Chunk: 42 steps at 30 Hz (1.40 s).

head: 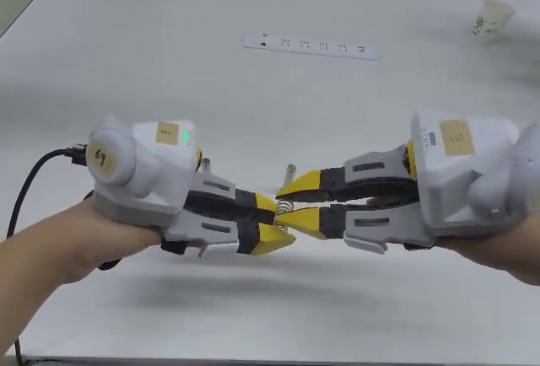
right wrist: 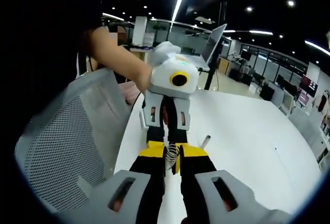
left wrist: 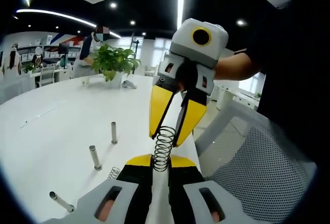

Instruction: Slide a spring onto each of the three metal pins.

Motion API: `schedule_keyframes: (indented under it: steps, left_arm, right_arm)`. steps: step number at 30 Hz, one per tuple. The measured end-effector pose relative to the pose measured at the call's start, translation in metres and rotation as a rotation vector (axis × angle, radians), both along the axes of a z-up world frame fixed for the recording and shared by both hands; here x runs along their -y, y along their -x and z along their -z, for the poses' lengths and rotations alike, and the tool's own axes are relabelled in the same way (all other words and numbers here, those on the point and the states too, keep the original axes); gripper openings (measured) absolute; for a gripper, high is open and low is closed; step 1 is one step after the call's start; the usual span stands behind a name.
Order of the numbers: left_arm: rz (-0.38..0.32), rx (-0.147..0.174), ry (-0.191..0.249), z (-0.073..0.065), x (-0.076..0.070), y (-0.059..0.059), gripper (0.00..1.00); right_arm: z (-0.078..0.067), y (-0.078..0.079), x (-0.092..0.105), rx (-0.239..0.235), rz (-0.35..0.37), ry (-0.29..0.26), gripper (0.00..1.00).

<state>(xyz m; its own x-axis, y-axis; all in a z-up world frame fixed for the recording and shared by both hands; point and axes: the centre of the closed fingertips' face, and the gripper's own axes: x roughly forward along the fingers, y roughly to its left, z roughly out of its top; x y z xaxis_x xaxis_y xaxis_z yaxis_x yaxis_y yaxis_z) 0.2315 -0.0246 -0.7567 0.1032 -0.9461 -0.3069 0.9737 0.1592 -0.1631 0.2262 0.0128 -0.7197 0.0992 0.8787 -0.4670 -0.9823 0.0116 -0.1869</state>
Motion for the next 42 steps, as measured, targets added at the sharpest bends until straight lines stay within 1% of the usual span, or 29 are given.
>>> schedule_keyframes:
  steps: [3,5,8,17,20,25,26,27,30,36,40,42]
  left_arm:
    - [0.000,0.000,-0.003,0.0002,-0.0001,-0.0001,0.02]
    - [0.001,0.001,-0.006,0.0006,0.0001,-0.0001,0.02]
    - [-0.003,0.003,-0.007,0.0009,0.0001,-0.0012,0.02]
    - [-0.011,-0.007,0.003,-0.0011,0.0016,-0.0025,0.04]
    - [-0.016,-0.010,0.004,-0.0012,0.0014,-0.0031,0.06]
    - [-0.027,-0.012,0.004,-0.0011,0.0002,-0.0043,0.10]
    - [-0.030,-0.016,0.005,-0.0011,0.0000,-0.0044,0.10]
    - [-0.039,-0.029,0.003,-0.0005,-0.0007,-0.0050,0.10]
    - [-0.045,-0.019,-0.013,0.0026,-0.0026,-0.0063,0.12]
    - [-0.049,-0.023,-0.013,0.0031,-0.0023,-0.0068,0.13]
    - [-0.049,-0.023,-0.005,0.0010,-0.0016,-0.0070,0.14]
    - [-0.053,-0.015,-0.008,0.0010,-0.0021,-0.0083,0.15]
  right_arm:
    - [0.0002,-0.0005,-0.0005,0.015,-0.005,-0.003,0.07]
    - [0.0006,-0.0014,-0.0003,0.011,-0.003,-0.005,0.07]
    - [0.0007,-0.0020,0.0000,0.025,-0.008,-0.003,0.07]
    - [0.0000,-0.0021,0.0011,0.052,-0.025,0.003,0.07]
    - [0.0007,-0.0028,0.0013,0.062,-0.027,0.010,0.07]
    - [0.0017,-0.0050,0.0019,0.066,-0.019,0.018,0.07]
    - [0.0017,-0.0053,0.0019,0.065,-0.018,0.017,0.07]
    - [0.0014,-0.0057,0.0019,0.063,-0.015,0.015,0.07]
    - [-0.0004,-0.0081,0.0020,0.065,-0.006,0.009,0.07]
    - [0.0004,-0.0091,0.0025,0.067,-0.008,0.020,0.07]
    - [0.0016,-0.0084,0.0026,0.067,-0.014,0.032,0.07]
    - [0.0019,-0.0082,0.0025,0.067,-0.016,0.036,0.07]
